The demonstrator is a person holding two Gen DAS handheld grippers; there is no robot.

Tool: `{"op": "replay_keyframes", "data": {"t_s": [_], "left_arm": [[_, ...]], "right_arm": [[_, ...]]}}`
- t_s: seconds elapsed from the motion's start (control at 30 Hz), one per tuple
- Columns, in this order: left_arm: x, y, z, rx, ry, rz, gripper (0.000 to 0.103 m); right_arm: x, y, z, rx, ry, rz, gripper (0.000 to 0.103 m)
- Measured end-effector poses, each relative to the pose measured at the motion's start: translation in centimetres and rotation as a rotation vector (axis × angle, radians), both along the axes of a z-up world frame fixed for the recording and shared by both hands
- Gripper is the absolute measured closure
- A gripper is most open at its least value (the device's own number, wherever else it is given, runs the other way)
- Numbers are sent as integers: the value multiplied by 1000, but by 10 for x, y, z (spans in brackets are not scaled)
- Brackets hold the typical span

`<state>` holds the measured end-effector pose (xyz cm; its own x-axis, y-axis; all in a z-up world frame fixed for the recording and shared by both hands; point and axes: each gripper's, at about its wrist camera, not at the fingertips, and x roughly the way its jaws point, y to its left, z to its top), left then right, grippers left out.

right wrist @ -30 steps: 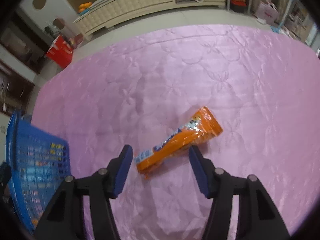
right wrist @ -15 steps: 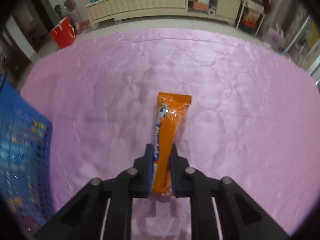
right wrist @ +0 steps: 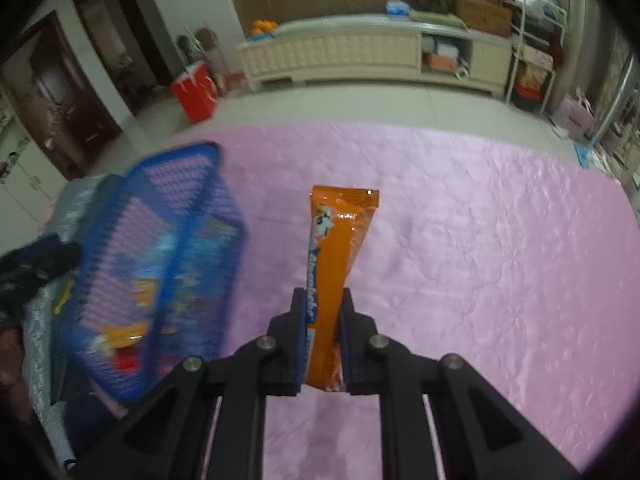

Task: Organize snacks
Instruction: 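Carry the orange stick snack over the basket and open the right tool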

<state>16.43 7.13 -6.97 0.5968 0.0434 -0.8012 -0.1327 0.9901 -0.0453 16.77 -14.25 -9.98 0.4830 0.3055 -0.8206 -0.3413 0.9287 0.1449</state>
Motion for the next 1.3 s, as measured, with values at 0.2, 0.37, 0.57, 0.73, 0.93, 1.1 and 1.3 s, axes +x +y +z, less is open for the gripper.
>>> {"op": "replay_keyframes", "data": {"t_s": [0.2,0.37,0.57,0.73,0.93,1.1,1.3], "left_arm": [[-37,3,27,10,-65,-16,25],[-59,12,36,23,-101,-17,25],[-69,34,29,32,-99,3,25],[-78,55,18,30,-92,17,25],[-75,77,-1,26,-64,42,25],[-70,92,-19,-13,-35,66,25],[-63,96,-34,-51,-9,64,25]], "right_arm": [[-29,37,49,33,-97,67,85],[-38,69,60,48,-125,133,85],[-43,103,56,15,-151,215,85],[-37,127,42,9,-118,268,85],[-23,155,16,-2,-60,320,85],[-19,174,-10,-42,-12,358,85],[-13,190,-34,-97,28,385,85]]}}
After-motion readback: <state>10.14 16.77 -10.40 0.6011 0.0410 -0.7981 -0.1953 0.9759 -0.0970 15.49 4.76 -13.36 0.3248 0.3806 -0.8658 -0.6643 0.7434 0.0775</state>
